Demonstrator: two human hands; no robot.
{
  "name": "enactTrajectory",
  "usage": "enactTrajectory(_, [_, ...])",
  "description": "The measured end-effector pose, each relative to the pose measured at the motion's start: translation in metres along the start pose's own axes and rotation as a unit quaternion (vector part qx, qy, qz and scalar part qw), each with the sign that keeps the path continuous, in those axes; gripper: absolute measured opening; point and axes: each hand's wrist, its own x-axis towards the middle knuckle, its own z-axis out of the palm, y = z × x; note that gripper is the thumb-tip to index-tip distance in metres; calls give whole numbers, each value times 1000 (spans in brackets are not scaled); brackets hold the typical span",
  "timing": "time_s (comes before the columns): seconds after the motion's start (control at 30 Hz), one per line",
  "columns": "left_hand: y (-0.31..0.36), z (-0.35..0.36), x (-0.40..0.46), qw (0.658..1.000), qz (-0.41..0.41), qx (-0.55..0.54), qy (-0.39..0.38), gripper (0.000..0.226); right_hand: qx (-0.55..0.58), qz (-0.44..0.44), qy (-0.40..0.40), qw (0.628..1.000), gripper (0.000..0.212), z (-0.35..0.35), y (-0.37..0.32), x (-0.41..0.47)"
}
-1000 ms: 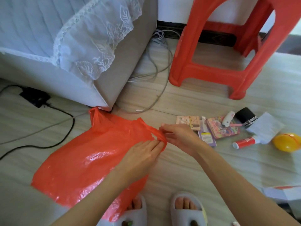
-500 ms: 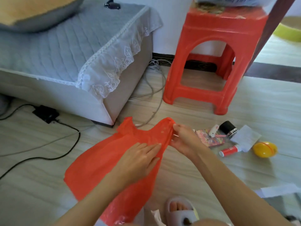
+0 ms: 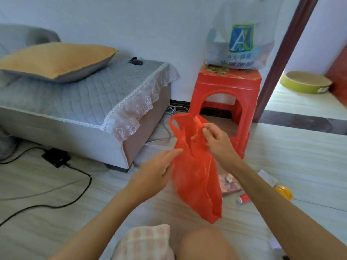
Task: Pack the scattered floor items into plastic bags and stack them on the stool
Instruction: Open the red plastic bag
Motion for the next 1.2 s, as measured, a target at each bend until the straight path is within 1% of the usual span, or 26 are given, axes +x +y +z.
enactTrajectory(0.07, [4, -12, 13, 997, 23, 26, 62, 59, -26, -28, -50, 998, 29, -7, -13, -9])
enactTrajectory(0.1, [9, -17, 20, 996, 38, 47, 73, 66, -43, -43, -67, 996, 26, -10, -19, -13])
enactTrajectory(0.17, [20, -25, 37, 993, 65, 80, 63, 73, -73, -76, -77, 991, 21, -15, -29, -19])
enactTrajectory(0.23, [32, -30, 54, 991, 86, 91, 37, 67, -121, -116, -51, 985, 18, -22, -36, -21])
enactTrajectory(0.3, [41, -31, 66, 992, 92, 79, 16, 59, -167, -146, -21, 975, 17, -30, -42, -24])
enactTrajectory(0.4, [47, -30, 75, 992, 103, 63, 17, 54, -184, -145, -21, 972, 17, -38, -49, -33])
enactTrajectory(0.47, [50, -29, 79, 994, 104, 38, -3, 46, -203, -143, -31, 968, 17, -43, -50, -38])
enactTrajectory(0.53, [53, -27, 79, 996, 85, -8, -38, 37, -231, -147, -39, 961, 17, -47, -51, -42])
enactTrajectory(0.6, [54, -26, 74, 995, 47, -61, -57, 26, -286, -159, -26, 944, 16, -50, -48, -43])
enactTrajectory(0.67, [55, -23, 69, 995, 9, -90, -39, 20, -353, -166, 18, 921, 16, -52, -40, -42])
enactTrajectory(0.73, [56, -23, 66, 991, -31, -128, -15, 24, -379, -144, 58, 912, 15, -47, -33, -40])
enactTrajectory(0.8, [59, -26, 66, 987, -69, -147, 8, 25, -357, -120, 91, 922, 12, -37, -27, -43])
enactTrajectory(0.87, [59, -29, 66, 981, -105, -153, 51, 27, -323, -123, 163, 924, 9, -25, -23, -51])
enactTrajectory(0.9, [58, -31, 66, 975, -123, -167, 77, 27, -310, -126, 205, 920, 14, -21, -22, -56])
enactTrajectory(0.93, [57, -34, 66, 966, -141, -190, 102, 28, -306, -123, 232, 915, 23, -16, -21, -62])
enactTrajectory(0.97, [57, -37, 67, 956, -155, -218, 122, 27, -316, -110, 238, 912, 36, -12, -19, -66])
enactTrajectory(1.03, [60, -44, 67, 930, -179, -289, 142, 26, -359, -51, 207, 909, 65, -3, -12, -69])
enactTrajectory(1.07, [64, -48, 67, 914, -186, -333, 137, 25, -372, -19, 192, 908, 76, 2, -9, -68])
enactTrajectory(1.13, [72, -55, 65, 896, -185, -388, 113, 24, -370, 1, 191, 909, 83, 10, -3, -64])
enactTrajectory(1.2, [75, -61, 63, 902, -175, -380, 101, 22, -351, -19, 210, 912, 80, 16, -2, -59])
